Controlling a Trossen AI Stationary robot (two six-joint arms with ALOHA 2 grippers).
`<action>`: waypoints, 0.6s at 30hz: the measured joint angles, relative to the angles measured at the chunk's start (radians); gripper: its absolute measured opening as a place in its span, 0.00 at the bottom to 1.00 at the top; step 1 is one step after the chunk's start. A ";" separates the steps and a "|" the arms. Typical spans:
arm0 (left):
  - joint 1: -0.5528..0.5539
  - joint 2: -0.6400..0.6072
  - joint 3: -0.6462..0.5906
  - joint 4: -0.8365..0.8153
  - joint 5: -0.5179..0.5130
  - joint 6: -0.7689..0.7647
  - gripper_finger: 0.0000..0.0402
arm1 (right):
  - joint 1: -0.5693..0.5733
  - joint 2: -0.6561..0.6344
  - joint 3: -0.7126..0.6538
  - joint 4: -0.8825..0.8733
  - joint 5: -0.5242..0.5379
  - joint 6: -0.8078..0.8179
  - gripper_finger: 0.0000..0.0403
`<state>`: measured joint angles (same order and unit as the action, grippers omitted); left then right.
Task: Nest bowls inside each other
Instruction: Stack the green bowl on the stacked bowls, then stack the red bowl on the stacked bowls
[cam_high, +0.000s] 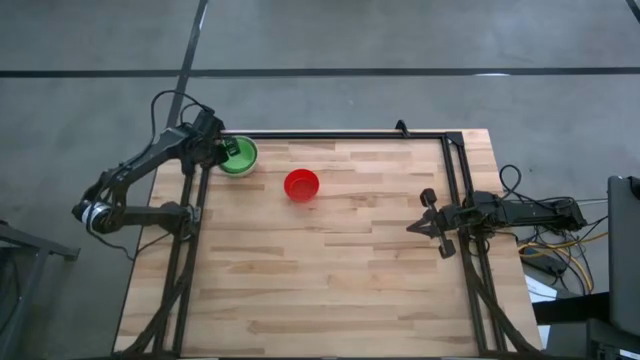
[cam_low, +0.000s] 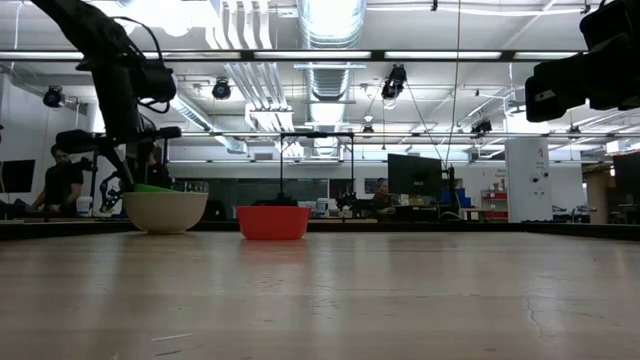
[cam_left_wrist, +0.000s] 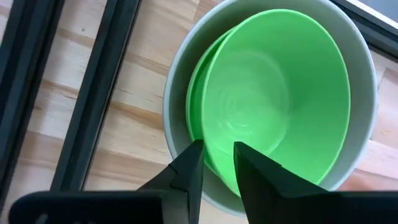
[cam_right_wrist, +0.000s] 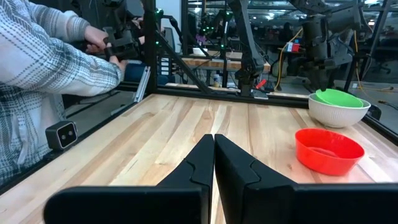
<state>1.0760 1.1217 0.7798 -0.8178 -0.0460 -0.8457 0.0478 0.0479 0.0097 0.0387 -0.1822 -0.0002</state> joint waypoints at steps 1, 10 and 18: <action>0.000 0.000 0.007 -0.010 0.000 0.001 0.23 | 0.000 0.000 0.000 0.000 0.000 0.000 0.02; 0.002 0.000 0.038 -0.015 -0.007 0.002 0.27 | 0.000 0.000 0.000 0.000 0.000 0.000 0.02; 0.002 -0.002 0.054 -0.009 0.031 0.002 0.33 | 0.000 0.000 0.000 0.000 0.000 0.000 0.02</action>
<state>1.0779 1.1198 0.8337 -0.8270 -0.0148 -0.8433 0.0475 0.0479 0.0096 0.0387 -0.1822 -0.0002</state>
